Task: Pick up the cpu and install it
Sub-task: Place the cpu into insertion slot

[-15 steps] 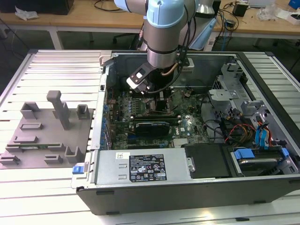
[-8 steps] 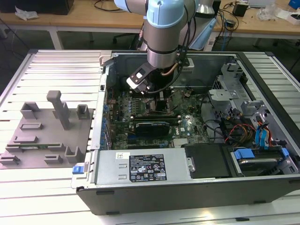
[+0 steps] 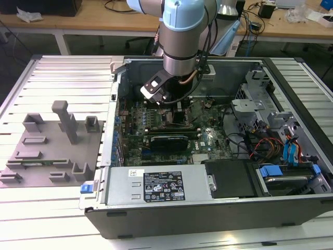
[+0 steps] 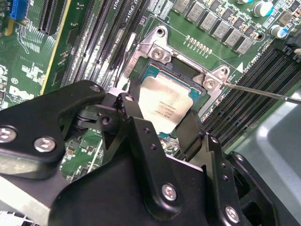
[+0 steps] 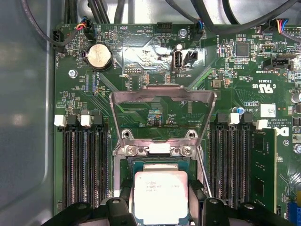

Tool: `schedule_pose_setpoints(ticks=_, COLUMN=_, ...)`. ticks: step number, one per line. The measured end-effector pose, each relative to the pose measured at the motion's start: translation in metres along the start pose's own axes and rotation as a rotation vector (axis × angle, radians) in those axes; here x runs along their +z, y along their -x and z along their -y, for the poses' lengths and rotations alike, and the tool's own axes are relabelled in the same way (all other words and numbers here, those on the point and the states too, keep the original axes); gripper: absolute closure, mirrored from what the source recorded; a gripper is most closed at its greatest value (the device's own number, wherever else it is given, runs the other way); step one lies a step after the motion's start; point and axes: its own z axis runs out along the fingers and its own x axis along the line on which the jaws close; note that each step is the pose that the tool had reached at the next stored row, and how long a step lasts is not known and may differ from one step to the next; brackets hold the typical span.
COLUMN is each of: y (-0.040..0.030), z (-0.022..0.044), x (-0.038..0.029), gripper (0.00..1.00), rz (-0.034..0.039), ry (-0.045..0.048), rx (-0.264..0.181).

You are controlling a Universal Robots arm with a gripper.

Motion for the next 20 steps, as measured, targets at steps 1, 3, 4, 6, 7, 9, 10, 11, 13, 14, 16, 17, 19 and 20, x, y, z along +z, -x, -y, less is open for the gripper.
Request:
schedule_pose_setpoints(ticks=1, y=0.0000, z=0.0000, x=0.0000, gripper=0.44, rz=0.0003, ry=-0.0001, rx=0.000)
schedule_pose_setpoints(ticks=3, y=0.0001, z=0.0000, x=0.0000, gripper=0.38, rz=0.0006, ry=-0.0001, rx=0.000)
schedule_pose_setpoints(ticks=4, y=0.0001, z=0.0000, x=-0.0001, gripper=0.38, rz=0.0007, ry=-0.0003, rx=0.000)
schedule_pose_setpoints(ticks=6, y=0.0001, z=0.0001, x=0.0000, gripper=0.38, rz=0.0007, ry=-0.0003, rx=0.000)
schedule_pose_setpoints(ticks=7, y=0.0001, z=0.0001, x=0.0000, gripper=0.38, rz=0.0007, ry=-0.0003, rx=0.000)
schedule_pose_setpoints(ticks=9, y=0.0001, z=0.0000, x=0.0000, gripper=0.38, rz=0.0007, ry=-0.0003, rx=0.000)
schedule_pose_setpoints(ticks=10, y=0.0001, z=0.0000, x=-0.0002, gripper=0.38, rz=0.0006, ry=-0.0002, rx=0.000)
schedule_pose_setpoints(ticks=11, y=0.0000, z=0.0000, x=-0.0008, gripper=0.38, rz=0.0004, ry=-0.0001, rx=0.000)
schedule_pose_setpoints(ticks=13, y=0.0000, z=-0.0001, x=-0.0025, gripper=0.38, rz=0.0005, ry=-0.0001, rx=0.000)
schedule_pose_setpoints(ticks=14, y=0.0000, z=-0.0001, x=-0.0026, gripper=0.38, rz=0.0004, ry=-0.0001, rx=0.000)
schedule_pose_setpoints(ticks=16, y=0.0001, z=-0.0001, x=-0.0027, gripper=0.38, rz=0.0007, ry=-0.0002, rx=0.000)
schedule_pose_setpoints(ticks=17, y=0.0001, z=0.0000, x=-0.0028, gripper=0.40, rz=0.0007, ry=-0.0002, rx=0.000)
schedule_pose_setpoints(ticks=19, y=0.0001, z=0.0000, x=-0.0029, gripper=0.47, rz=0.0008, ry=-0.0003, rx=0.000)
schedule_pose_setpoints(ticks=20, y=0.0001, z=-0.0001, x=-0.0029, gripper=0.47, rz=0.0008, ry=-0.0003, rx=0.000)
